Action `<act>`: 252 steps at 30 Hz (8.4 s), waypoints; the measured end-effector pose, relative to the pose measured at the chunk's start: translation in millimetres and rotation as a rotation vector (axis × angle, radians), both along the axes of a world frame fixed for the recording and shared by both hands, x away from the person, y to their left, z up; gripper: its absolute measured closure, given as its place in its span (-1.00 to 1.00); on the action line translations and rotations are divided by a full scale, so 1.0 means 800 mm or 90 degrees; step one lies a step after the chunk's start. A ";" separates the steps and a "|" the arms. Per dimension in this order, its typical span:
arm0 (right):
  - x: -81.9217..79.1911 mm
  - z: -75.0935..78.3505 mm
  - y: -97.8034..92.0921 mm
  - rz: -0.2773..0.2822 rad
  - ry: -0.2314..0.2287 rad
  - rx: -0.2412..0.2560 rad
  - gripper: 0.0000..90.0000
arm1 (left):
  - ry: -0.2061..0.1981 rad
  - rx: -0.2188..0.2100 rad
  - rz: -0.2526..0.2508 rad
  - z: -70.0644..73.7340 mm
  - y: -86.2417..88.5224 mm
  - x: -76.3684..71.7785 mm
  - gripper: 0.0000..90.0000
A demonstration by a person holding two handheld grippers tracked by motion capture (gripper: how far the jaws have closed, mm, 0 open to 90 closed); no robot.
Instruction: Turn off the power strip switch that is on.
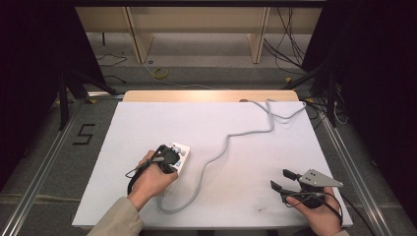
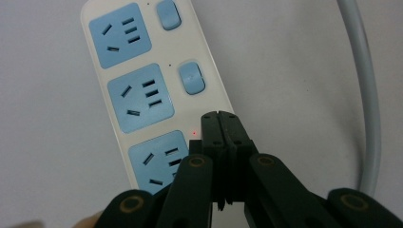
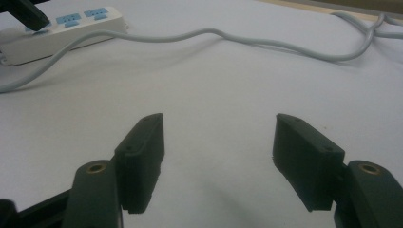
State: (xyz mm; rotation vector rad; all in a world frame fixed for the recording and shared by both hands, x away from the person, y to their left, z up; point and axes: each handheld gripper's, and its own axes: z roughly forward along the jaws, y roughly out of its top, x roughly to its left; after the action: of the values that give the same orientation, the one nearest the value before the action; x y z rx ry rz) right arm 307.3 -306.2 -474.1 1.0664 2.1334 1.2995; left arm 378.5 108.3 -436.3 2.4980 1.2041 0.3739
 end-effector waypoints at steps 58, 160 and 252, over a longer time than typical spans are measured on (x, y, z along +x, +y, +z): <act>-0.001 0.000 0.001 0.003 0.001 -0.002 -0.20 | 0.038 0.034 0.014 0.000 -0.006 0.009 0.99; 0.000 -0.001 0.000 0.003 0.002 -0.002 -0.20 | -0.047 -0.019 -0.005 0.006 0.006 -0.001 0.99; -0.002 0.002 0.006 0.035 -0.017 -0.002 -0.23 | -0.328 -0.238 0.006 -0.016 0.142 -0.051 -0.58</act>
State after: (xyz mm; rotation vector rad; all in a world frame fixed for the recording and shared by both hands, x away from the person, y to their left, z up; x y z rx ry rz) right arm 305.4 -301.4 -472.6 0.9906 2.1580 1.3266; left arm 337.4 221.7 -449.3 1.9169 0.9671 0.6758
